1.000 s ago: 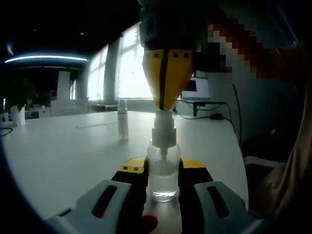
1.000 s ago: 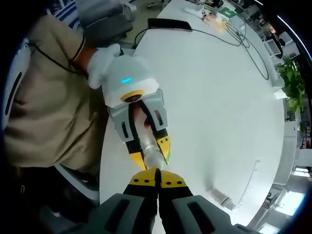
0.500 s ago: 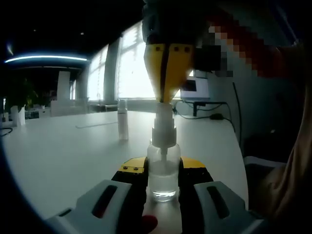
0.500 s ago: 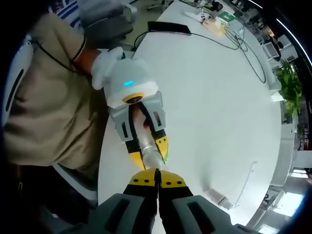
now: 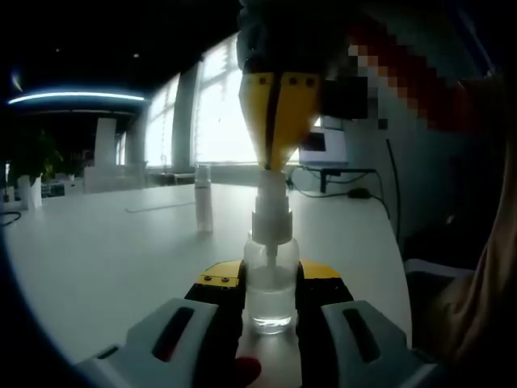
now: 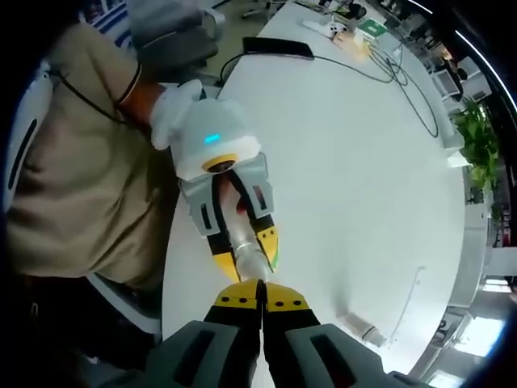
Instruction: Clamp pump bottle remove cover press pump head put on cover
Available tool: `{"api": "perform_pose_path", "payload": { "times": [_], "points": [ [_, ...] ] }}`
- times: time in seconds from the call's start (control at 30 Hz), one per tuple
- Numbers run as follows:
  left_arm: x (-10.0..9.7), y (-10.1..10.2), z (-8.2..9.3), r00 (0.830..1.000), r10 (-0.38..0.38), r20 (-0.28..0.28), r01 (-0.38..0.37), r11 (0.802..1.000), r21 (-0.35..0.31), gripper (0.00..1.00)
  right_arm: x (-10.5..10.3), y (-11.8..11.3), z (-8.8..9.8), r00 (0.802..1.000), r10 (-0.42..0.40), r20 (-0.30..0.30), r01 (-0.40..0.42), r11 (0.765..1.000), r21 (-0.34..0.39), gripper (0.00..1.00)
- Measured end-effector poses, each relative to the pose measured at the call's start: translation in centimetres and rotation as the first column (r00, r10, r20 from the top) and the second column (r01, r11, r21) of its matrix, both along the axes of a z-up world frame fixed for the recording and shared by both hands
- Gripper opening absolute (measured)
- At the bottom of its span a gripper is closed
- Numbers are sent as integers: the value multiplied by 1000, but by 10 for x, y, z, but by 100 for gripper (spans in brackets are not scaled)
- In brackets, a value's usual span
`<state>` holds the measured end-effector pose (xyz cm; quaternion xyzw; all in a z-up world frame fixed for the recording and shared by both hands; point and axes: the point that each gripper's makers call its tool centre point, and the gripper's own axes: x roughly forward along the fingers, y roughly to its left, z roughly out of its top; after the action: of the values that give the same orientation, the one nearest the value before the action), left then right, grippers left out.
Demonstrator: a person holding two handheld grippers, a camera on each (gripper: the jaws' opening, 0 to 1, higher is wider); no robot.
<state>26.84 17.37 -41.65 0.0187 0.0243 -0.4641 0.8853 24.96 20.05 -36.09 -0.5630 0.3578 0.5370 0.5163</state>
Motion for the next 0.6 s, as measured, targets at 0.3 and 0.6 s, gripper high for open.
{"api": "perform_pose_path", "payload": {
  "times": [0.3, 0.6],
  "points": [
    [-1, 0, 0, 1000, 0, 1, 0, 1000, 2, 15, 0, 0, 0, 1000, -6, 4, 6, 1000, 1, 0],
    [-1, 0, 0, 1000, -1, -2, 1, 1000, 1, 15, 0, 0, 0, 1000, -6, -7, 6, 1000, -1, 0]
  ]
}}
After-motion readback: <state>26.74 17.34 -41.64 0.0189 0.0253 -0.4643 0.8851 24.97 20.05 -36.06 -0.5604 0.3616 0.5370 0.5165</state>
